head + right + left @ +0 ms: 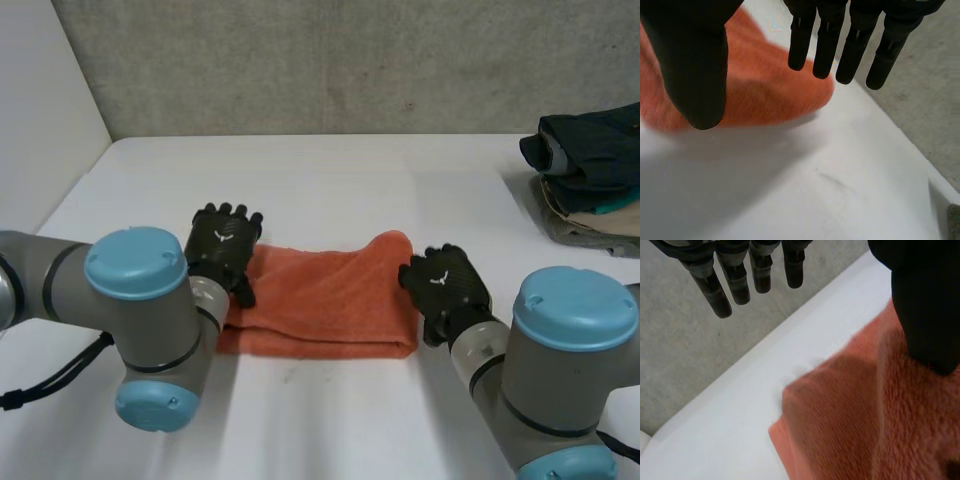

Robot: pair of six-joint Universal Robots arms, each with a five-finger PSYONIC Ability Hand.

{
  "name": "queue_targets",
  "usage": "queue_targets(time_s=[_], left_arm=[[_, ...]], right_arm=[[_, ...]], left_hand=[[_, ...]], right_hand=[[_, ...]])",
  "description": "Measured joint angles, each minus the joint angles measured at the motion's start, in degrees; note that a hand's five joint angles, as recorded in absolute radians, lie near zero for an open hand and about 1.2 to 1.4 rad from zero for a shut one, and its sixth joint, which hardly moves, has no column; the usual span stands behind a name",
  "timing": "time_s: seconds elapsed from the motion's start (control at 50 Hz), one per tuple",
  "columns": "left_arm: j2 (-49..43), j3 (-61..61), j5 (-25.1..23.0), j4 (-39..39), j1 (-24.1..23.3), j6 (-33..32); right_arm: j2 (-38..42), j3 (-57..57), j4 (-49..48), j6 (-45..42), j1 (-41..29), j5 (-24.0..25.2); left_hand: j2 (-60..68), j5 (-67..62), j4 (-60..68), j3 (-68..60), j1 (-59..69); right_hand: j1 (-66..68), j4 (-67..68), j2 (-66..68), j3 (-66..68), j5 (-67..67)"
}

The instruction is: Fold the laundry.

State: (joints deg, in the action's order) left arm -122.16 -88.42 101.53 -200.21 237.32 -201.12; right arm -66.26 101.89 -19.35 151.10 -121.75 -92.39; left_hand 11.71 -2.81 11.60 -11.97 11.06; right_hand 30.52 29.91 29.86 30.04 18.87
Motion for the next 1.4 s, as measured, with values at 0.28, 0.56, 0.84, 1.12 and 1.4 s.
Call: queue_targets(time_s=[0.28, 0.56, 0.84, 1.12, 1.4], left_arm=[[5.0, 0.3, -1.4, 0.2, 0.9, 0.3], [6.8, -0.7, -1.6, 0.3, 1.5, 0.3], [11.2, -3.0, -1.8, 0.3, 2.1, 0.2], [16.1, -5.6, -1.5, 0.4, 5.4, 0.1], [17.8, -6.3, -1.4, 0.8, 5.0, 2.4]], right_arm=[[1.5, -4.4, 7.7, 16.4, -0.3, 2.5], [5.8, -4.5, 5.0, 13.9, 0.7, 1.3], [-4.4, 4.1, 3.1, -0.8, 9.9, -2.3], [-3.5, -8.6, 1.1, -11.5, -2.8, 0.7], [8.6, -17.0, 0.4, -10.4, -17.5, 11.1]], left_hand=[[0.0, 0.0, 0.0, 0.0, 0.0], [0.0, 0.0, 0.0, 0.0, 0.0], [0.0, 0.0, 0.0, 0.0, 0.0], [0.0, 0.0, 0.0, 0.0, 0.0], [0.0, 0.0, 0.0, 0.0, 0.0]], right_hand=[[0.0, 0.1, 0.0, 0.1, 0.9], [28.0, 38.1, 34.4, 37.4, 35.7], [28.0, 38.5, 34.4, 37.8, 35.7], [29.0, 38.7, 35.4, 38.0, 36.1], [-4.9, -4.2, -4.9, -4.1, -4.1]])
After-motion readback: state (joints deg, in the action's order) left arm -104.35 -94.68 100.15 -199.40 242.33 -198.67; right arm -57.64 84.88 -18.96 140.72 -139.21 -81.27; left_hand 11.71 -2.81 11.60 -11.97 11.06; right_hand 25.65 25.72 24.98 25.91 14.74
